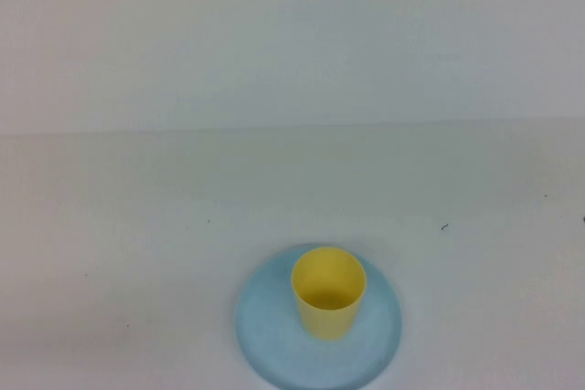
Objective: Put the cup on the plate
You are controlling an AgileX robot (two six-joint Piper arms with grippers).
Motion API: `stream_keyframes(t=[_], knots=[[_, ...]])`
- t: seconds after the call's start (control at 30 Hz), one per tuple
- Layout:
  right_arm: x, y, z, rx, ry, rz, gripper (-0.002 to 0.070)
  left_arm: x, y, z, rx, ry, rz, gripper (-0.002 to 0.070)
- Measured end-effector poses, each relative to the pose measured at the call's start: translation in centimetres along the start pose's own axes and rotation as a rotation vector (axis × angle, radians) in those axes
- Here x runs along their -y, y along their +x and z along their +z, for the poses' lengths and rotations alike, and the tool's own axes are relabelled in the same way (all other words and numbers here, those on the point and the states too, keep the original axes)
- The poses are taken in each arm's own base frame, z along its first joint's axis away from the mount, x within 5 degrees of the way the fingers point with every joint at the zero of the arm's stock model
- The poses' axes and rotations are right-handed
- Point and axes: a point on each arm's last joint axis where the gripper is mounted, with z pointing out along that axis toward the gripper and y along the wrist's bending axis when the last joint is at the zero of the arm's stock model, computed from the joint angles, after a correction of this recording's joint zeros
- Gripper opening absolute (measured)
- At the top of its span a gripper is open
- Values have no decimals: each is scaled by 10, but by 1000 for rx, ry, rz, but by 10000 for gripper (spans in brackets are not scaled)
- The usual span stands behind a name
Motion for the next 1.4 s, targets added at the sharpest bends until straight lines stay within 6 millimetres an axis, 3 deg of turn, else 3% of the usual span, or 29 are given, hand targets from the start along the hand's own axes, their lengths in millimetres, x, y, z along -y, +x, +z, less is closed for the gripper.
stream_keyframes(t=[0.13,0.33,0.5,0.63,0.8,0.97,1.1,1.4], knots=[[12,-1,4,163,45,78,2,4,34,8,22,0,8,0],[28,28,8,441,64,153,2,4,35,8,20,-1,36,0],[39,88,16,510,140,323,2,4,42,8,-57,4,51,0],[37,137,16,514,220,428,2,4,50,7,-140,9,57,0],[18,188,16,561,262,433,2,5,60,5,-249,23,66,0],[3,224,20,667,307,391,2,10,67,3,-327,89,137,0],[-2,237,24,691,316,430,1,10,67,3,-325,89,122,0],[-1,240,25,683,314,466,1,10,67,3,-327,81,74,0]])
